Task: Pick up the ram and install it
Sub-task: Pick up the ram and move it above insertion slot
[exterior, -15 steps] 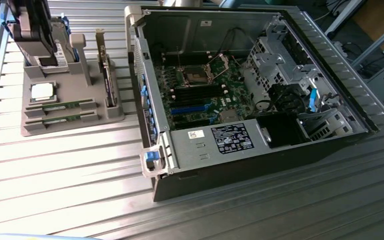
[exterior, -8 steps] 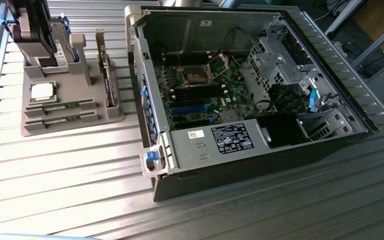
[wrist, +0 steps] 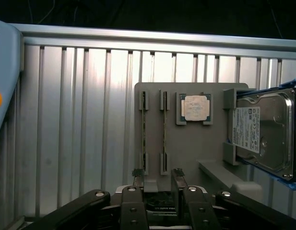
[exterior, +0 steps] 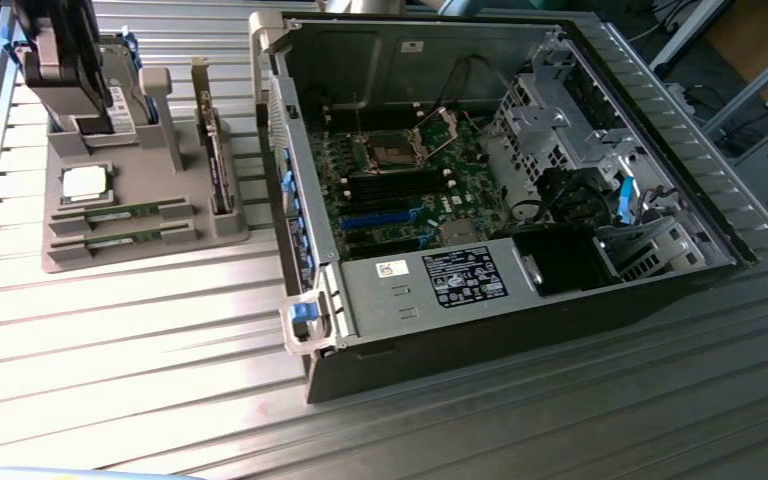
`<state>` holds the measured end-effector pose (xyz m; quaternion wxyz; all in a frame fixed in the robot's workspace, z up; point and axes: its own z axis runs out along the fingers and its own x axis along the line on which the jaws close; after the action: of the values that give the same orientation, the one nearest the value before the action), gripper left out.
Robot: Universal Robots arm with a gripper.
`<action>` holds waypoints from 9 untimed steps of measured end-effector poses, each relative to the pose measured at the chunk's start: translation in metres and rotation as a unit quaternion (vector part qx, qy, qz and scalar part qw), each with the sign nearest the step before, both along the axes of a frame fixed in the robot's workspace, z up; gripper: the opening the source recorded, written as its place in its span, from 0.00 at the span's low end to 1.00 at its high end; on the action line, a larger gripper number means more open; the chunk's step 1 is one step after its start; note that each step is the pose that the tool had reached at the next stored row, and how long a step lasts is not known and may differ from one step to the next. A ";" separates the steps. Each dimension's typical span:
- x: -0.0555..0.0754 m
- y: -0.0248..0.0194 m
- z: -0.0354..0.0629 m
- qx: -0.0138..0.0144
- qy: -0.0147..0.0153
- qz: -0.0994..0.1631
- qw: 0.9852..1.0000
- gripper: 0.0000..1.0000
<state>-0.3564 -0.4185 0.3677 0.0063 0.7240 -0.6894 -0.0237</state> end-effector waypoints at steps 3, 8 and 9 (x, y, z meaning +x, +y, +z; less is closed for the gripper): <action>0.000 0.0000 -0.0006 0.000 0.000 0.000 1.000 0.36; -0.001 0.0000 -0.0013 0.000 0.000 0.000 1.000 0.36; -0.001 0.0000 -0.0014 0.000 0.000 0.000 1.000 0.36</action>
<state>-0.3574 -0.4185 0.3663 0.0063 0.7240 -0.6894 -0.0237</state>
